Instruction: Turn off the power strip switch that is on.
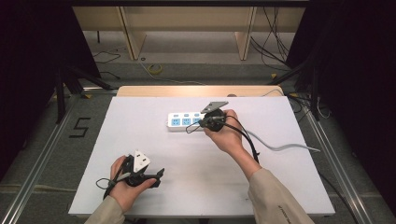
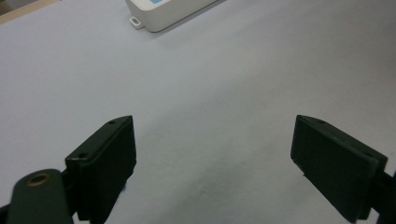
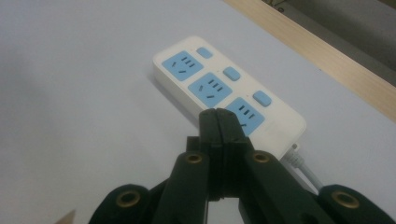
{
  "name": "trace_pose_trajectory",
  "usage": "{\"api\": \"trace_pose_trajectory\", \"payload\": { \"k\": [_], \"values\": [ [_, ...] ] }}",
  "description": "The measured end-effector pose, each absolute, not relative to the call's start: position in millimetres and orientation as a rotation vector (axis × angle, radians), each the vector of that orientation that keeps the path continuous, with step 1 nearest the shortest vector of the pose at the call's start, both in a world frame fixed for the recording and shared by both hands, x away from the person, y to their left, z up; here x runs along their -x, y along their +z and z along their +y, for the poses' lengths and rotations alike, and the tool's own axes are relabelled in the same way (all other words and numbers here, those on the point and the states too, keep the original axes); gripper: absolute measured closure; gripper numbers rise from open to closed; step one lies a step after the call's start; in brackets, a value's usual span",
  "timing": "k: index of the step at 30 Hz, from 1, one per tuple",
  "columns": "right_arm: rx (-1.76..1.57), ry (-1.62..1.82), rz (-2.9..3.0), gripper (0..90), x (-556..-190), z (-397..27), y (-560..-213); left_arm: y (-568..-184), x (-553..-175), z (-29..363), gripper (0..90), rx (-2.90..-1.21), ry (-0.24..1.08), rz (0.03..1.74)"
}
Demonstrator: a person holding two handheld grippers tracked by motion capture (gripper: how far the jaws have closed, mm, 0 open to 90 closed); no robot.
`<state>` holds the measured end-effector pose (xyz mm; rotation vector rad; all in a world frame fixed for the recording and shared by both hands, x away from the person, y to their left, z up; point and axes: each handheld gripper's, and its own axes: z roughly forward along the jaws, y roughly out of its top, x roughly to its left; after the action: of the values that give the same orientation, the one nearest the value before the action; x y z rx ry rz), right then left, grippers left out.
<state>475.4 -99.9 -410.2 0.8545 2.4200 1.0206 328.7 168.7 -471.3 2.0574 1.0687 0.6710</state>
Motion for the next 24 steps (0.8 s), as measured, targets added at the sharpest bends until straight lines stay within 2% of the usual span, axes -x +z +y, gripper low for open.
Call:
{"api": "trace_pose_trajectory", "payload": {
  "k": [24],
  "values": [
    [-0.84,1.004,2.434,90.0,-481.6,-89.9,-411.8,-471.0,-328.9,168.6,14.0,-2.061,0.668,1.062]
  ]
}}
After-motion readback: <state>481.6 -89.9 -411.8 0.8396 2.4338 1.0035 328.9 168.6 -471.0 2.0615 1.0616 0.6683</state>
